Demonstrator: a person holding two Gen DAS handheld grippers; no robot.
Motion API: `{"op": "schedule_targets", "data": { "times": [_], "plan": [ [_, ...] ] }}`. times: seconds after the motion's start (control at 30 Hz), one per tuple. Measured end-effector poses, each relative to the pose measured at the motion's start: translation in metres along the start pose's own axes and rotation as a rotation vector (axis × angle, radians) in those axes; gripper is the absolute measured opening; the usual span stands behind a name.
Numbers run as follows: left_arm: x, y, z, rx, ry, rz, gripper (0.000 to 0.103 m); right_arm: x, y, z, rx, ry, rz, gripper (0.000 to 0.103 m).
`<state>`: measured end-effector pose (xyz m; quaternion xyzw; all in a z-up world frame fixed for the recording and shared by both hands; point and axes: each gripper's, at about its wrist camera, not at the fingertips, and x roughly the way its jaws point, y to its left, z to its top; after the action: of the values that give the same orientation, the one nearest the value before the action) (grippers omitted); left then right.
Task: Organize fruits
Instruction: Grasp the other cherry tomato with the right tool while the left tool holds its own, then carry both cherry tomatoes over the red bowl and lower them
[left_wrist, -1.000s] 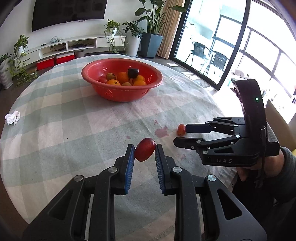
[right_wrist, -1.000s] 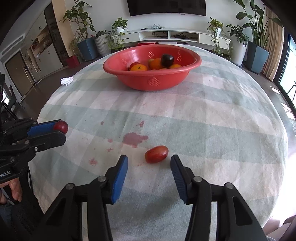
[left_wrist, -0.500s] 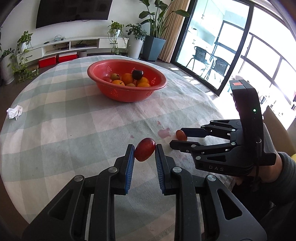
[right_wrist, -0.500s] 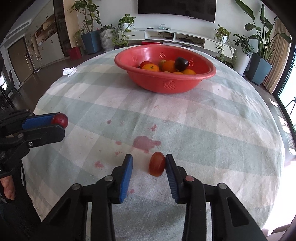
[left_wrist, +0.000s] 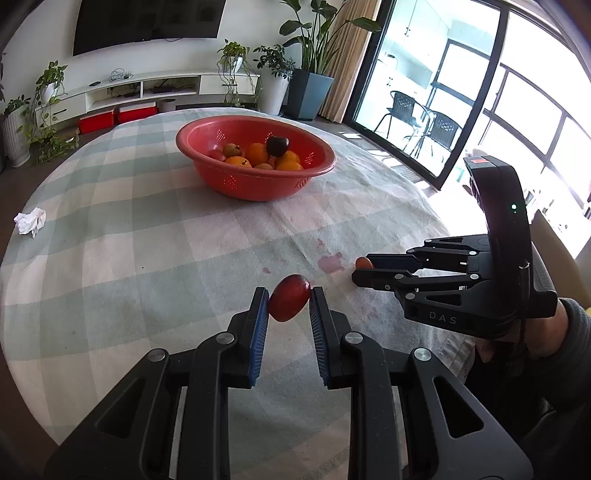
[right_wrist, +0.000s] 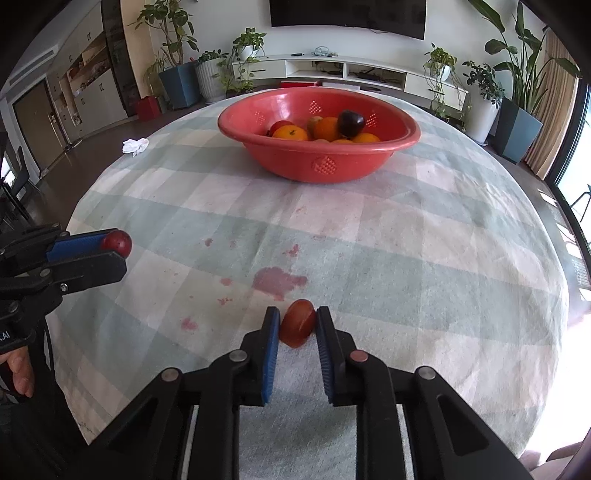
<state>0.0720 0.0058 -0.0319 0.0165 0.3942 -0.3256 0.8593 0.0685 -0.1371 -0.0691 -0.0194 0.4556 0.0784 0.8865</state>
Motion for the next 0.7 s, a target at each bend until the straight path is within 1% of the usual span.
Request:
{"op": "schedule_targets", "data": {
  "times": [0.2, 0.37, 0.57, 0.7],
  "plan": [
    [0.002, 0.000, -0.001, 0.001, 0.004, 0.005, 0.021, -0.003, -0.003, -0.001, 0.023, -0.012, 0.026, 0.022],
    [0.002, 0.000, -0.001, 0.000, 0.005, 0.003, 0.021, -0.014, -0.012, 0.004, 0.052, -0.049, 0.050, 0.022],
    [-0.006, 0.010, 0.003, -0.055, -0.023, -0.022, 0.021, -0.030, -0.036, 0.013, 0.110, -0.095, 0.060, 0.022],
    [-0.010, 0.014, 0.008, -0.064, -0.036, -0.016, 0.021, -0.042, -0.051, 0.019, 0.130, -0.129, 0.045, 0.022]
  ]
}}
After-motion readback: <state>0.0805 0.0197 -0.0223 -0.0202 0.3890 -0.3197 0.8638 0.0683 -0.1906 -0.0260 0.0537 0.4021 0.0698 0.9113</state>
